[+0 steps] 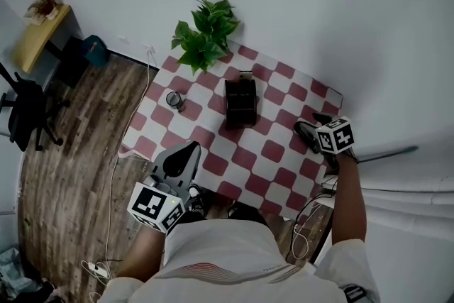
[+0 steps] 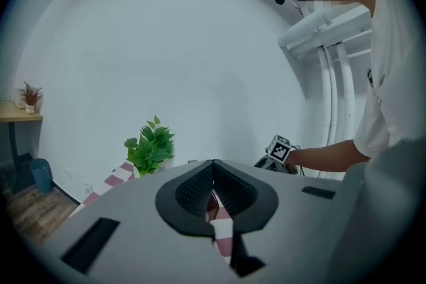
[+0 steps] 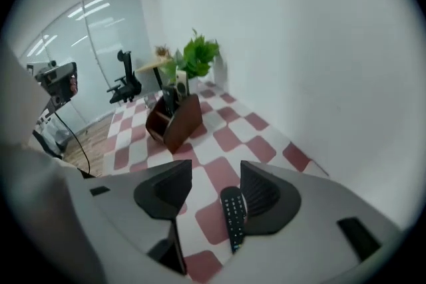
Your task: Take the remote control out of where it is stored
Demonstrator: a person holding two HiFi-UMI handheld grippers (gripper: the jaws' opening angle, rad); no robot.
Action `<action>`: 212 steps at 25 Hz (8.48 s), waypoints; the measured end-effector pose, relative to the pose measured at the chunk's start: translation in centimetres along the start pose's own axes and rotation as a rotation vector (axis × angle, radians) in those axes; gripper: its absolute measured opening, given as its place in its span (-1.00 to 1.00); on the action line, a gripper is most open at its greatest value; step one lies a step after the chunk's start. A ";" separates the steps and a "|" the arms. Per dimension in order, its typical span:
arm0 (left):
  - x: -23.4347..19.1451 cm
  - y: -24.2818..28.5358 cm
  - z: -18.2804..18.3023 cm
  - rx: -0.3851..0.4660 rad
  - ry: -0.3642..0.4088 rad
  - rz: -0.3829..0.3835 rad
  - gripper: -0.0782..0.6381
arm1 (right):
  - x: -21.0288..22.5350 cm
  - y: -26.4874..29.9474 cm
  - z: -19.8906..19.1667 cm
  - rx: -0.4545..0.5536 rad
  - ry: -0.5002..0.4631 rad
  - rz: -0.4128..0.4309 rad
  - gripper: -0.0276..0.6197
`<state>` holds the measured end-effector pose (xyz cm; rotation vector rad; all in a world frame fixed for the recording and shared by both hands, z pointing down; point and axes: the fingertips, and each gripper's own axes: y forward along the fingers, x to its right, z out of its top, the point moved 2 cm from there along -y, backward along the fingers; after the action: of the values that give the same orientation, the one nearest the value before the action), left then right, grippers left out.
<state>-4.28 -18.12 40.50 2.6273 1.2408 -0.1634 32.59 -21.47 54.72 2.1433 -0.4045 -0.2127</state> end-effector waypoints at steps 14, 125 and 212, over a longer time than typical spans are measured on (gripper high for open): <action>0.5 0.0 4.0 0.097 0.058 -0.086 -0.76 | -12.3 -14.0 8.4 0.705 0.034 -0.105 -0.87; 3.3 4.8 0.5 -0.008 0.006 -0.125 -0.76 | -5.3 2.2 -7.3 -0.487 -0.219 0.054 -0.34; -2.5 -0.6 1.4 0.062 -0.019 0.026 -0.76 | -12.3 -0.2 17.4 0.611 0.191 -0.222 -0.28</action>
<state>-6.34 -19.96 39.55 2.6870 1.2139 -0.2255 15.98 -30.31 44.71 2.7840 -0.1224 -0.0017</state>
